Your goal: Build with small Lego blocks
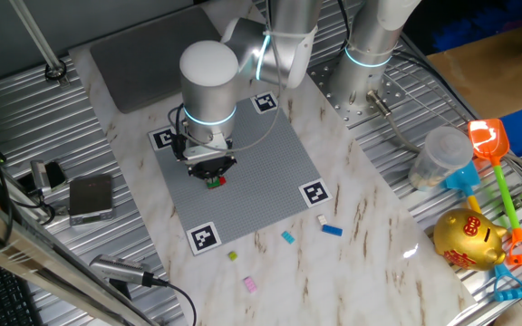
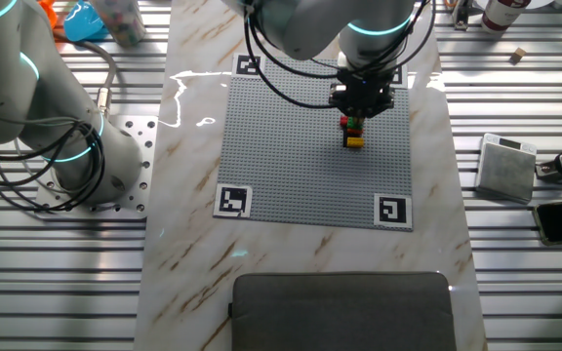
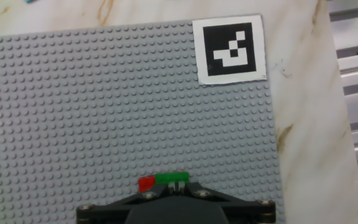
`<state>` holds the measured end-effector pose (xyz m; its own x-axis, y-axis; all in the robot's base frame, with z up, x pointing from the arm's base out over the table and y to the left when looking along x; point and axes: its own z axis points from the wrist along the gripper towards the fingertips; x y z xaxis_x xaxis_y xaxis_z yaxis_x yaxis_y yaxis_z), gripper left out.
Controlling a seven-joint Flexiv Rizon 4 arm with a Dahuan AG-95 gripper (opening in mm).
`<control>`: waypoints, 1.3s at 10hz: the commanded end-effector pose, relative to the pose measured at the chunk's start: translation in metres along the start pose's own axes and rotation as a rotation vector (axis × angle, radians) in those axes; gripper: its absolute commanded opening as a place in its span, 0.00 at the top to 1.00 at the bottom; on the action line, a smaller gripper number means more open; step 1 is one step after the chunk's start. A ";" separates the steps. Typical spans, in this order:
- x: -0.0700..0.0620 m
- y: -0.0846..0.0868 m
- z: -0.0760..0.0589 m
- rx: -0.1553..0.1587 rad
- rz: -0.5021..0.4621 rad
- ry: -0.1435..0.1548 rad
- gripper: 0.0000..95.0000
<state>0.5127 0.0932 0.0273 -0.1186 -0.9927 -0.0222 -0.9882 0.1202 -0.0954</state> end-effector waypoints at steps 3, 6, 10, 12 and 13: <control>0.000 0.000 0.011 0.007 -0.074 -0.032 1.00; 0.001 0.000 0.011 0.015 -0.105 -0.045 1.00; 0.005 0.000 0.009 0.018 -0.119 -0.058 1.00; 0.007 0.000 0.008 0.018 -0.117 -0.063 1.00; 0.007 0.000 0.008 0.018 -0.114 -0.064 1.00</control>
<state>0.5121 0.0859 0.0271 -0.0006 -0.9972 -0.0747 -0.9929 0.0095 -0.1185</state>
